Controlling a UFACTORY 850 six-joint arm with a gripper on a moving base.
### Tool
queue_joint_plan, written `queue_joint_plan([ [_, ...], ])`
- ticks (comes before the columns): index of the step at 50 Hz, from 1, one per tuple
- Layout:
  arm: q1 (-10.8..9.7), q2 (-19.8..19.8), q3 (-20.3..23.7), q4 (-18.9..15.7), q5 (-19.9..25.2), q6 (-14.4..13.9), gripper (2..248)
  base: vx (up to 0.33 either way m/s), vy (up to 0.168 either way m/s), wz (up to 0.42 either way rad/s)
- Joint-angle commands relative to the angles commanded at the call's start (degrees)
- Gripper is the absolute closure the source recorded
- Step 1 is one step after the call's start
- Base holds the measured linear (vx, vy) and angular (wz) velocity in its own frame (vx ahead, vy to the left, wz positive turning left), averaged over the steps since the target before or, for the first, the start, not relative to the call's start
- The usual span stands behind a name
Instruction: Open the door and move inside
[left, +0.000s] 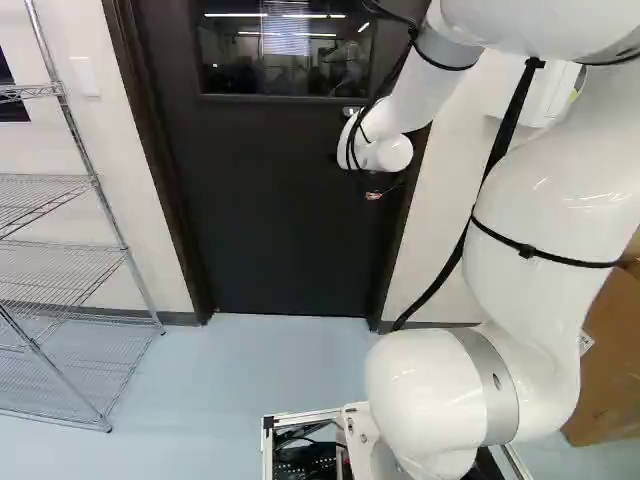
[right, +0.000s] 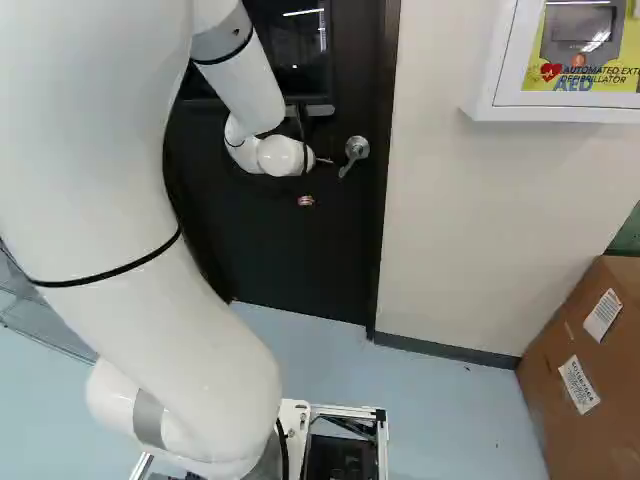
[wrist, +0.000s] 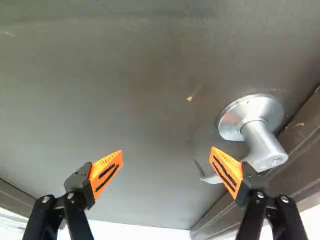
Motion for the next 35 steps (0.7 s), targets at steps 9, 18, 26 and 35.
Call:
queue_joint_plan([
  [9,0.00,-1.03,0.10,0.00,0.00,0.00,3,0.000,0.000,0.000],
  [18,0.00,-2.08,0.16,0.00,0.00,0.00,3,0.000,0.000,0.000],
  [26,0.00,-2.41,0.18,0.00,0.00,0.00,3,0.001,0.000,-0.009],
  [35,0.00,-2.48,0.15,0.00,0.00,0.00,3,0.000,0.000,0.000],
])
